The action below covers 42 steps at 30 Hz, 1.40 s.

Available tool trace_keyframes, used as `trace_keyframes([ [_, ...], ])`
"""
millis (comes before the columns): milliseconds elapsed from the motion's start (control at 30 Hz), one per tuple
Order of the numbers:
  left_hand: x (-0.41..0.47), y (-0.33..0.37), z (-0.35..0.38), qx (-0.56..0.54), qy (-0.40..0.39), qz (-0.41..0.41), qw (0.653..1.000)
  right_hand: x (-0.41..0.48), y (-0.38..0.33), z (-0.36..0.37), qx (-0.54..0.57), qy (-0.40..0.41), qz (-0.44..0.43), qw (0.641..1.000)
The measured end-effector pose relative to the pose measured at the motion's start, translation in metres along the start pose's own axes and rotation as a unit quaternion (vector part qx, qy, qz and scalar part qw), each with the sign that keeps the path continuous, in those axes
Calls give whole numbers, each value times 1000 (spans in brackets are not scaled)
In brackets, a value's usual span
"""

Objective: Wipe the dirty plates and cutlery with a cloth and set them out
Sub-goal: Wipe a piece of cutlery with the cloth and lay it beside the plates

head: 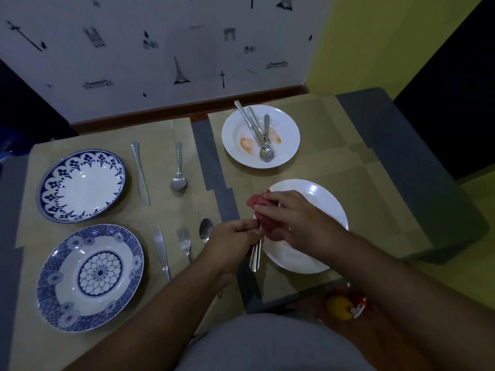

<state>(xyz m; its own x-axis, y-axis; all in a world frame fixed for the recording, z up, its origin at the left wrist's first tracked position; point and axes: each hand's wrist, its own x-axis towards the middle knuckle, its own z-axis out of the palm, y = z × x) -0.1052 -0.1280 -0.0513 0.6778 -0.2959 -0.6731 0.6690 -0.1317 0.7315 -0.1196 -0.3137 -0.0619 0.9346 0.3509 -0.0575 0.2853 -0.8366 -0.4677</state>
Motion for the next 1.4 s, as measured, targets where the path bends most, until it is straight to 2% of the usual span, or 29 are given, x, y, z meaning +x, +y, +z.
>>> trace_keyframes([
  [100,-2,-2,0,39,2,13,999,1,-2,-6,-30,0,-38,999],
  [167,-2,-3,0,67,12,35,997,4,-6,-15,-3,2,-10,1000],
  [300,-1,0,-3,81,32,59,994,12,-4,-27,33,69,41,996],
  [433,-4,-3,-4,97,27,77,992,3,-15,-15,-14,16,-31,999],
  [500,-6,-7,-3,101,23,88,991,2,-17,-11,-18,22,-31,999],
  [633,-10,-12,-1,55,24,73,996,14,-7,-28,51,117,60,990],
  [733,-13,-10,3,11,24,14,1000,16,-1,-42,72,150,120,979],
  [833,-10,-5,4,-38,45,-24,998,11,-4,-42,71,148,110,980],
  [967,-8,-3,2,-19,61,-16,998,5,-10,-35,78,115,119,983],
  [1100,-7,-3,2,-38,54,-12,998,1,-20,-24,70,80,61,993],
  [1267,-11,-6,2,33,35,33,998,-1,-26,-8,2,4,-24,1000],
  [1333,-13,-7,1,48,28,42,998,5,-12,-5,-24,-8,3,1000],
  [1400,-12,-9,-1,57,26,44,997,11,5,-6,-34,14,45,998],
])
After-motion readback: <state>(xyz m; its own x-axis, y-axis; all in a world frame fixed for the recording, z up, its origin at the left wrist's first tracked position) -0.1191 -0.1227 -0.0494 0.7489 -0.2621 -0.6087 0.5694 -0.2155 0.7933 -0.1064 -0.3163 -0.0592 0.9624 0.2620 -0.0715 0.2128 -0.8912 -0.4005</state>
